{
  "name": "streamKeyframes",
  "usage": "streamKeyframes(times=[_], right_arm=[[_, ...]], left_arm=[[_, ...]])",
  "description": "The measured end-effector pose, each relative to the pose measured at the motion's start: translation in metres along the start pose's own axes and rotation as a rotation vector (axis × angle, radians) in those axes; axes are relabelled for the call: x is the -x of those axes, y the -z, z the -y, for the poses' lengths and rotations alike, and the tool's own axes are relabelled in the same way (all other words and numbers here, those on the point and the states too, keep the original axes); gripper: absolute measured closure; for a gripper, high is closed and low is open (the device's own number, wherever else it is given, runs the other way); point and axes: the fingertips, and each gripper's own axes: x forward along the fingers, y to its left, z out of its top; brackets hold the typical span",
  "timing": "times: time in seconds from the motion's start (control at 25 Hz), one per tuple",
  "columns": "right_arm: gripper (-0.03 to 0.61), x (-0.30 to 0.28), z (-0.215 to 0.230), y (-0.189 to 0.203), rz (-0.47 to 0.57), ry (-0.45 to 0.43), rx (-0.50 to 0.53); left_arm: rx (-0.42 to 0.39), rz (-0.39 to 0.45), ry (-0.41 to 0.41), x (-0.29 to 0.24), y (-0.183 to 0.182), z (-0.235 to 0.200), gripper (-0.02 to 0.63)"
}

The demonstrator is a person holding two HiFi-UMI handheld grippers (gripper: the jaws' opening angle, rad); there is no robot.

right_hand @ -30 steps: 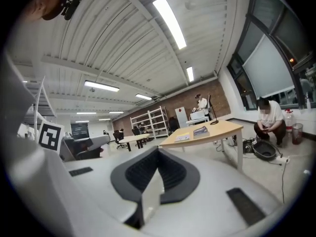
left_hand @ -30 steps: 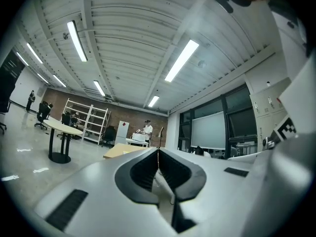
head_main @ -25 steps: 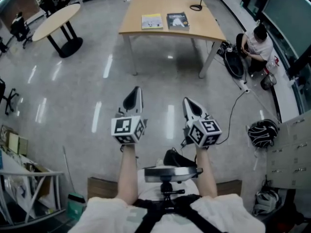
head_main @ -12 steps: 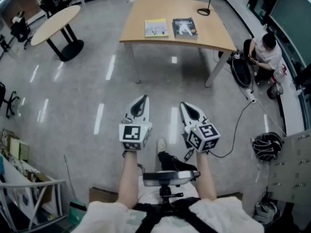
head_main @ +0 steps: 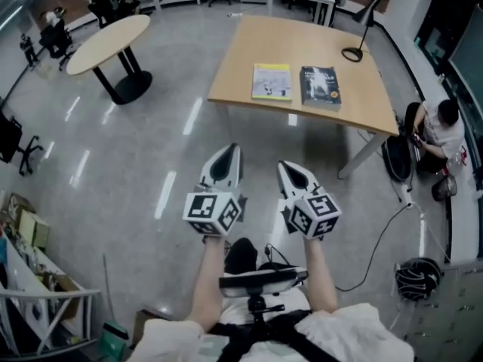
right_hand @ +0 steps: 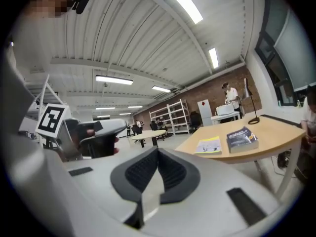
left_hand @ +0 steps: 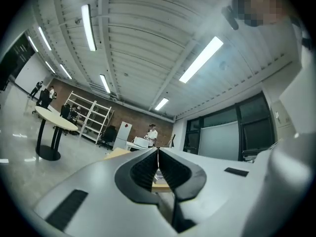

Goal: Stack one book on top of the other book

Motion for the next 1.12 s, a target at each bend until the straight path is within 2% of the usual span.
streamKeyframes(times=[0.08, 0.2, 0.4, 0.64, 0.84, 1.12], right_arm=[[0.581, -0.025, 0.005, -0.003, -0.008, -0.011, 0.012], [0.581, -0.059, 0.027, -0.007, -0.005, 0.0, 0.014], [0.581, -0.115, 0.086, -0.017, -0.009, 0.074, 0.0], [0.581, -0.208, 0.14, -0.051, -0.016, 0.149, 0.03], [0.581, -0.26, 0.18, -0.07, 0.012, 0.236, -0.018], [0.581, -0.284, 0.248, -0.052, -0.041, 0.311, -0.105]], left_arm=[[-0.025, 0.001, 0.002, -0.022, -0.004, -0.014, 0.603], [-0.014, -0.008, 0.008, -0.058, 0.004, -0.04, 0.603], [-0.046, -0.077, 0.064, -0.138, 0.029, -0.072, 0.603], [-0.061, -0.113, 0.132, -0.251, 0.022, -0.122, 0.603], [-0.082, -0.185, 0.197, -0.319, 0.03, -0.148, 0.603], [-0.102, -0.341, 0.198, -0.374, 0.094, -0.158, 0.604]])
